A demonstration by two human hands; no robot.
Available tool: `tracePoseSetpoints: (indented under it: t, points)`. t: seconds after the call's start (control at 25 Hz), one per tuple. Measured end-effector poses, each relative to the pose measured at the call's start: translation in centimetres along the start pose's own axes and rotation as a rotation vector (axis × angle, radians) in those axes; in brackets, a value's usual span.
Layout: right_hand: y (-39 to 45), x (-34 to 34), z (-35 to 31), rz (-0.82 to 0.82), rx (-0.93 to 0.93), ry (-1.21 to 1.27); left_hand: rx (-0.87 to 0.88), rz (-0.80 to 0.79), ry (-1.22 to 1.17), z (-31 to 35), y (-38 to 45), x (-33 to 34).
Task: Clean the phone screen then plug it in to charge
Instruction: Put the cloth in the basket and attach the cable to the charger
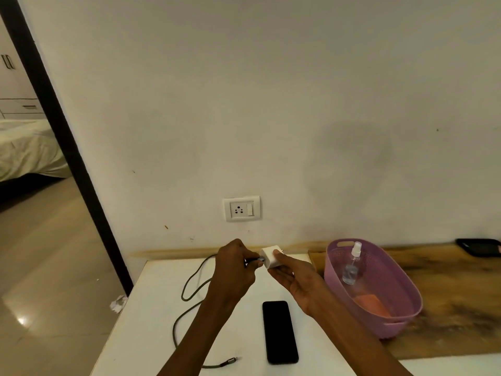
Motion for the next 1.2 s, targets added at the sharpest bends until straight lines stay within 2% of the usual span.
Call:
tracePoseSetpoints:
  t: [0.52,0.68,0.76,0.92,1.08,1.2]
  points:
    - [-1.1,0.5,-0.1,0.051,-0.126,-0.163,-0.048,0.059,-0.047,-0.4,-0.3,0.7]
    - [-1.1,0.6,0.5,0.066,-0.142,-0.161,-0.122,0.068,-0.107,-0.6,-0.6,1.1]
    - [-0.9,0.7,0.4,0.051,-0.172,-0.137,-0.206,0.059,-0.211,-0.8,-0.6,0.8]
    - [-0.5,0.6,-0.7,-0.019,-0.189,-0.228,-0.478,0.000,-0.607,-1.2,0.1,-0.2]
    - [0.3,0.7,-0.8,0.106,-0.292,-0.480,-0.535,-0.200,-0.806,-1.7,0.7,0.3]
    - [1.0,0.0,-0.3,0.066,-0.342,-0.478,-0.637,-0.114,-0.893,-3.1,1.0,1.4]
Point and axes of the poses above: each hand's wrist, its own y-axis towards the middle knuckle, its own x-axis out of the palm, z = x × y, the point moved 1 cm from there along y, towards the middle knuckle, and after that the axes turned 11 degrees about x, right-handed, at the moved point
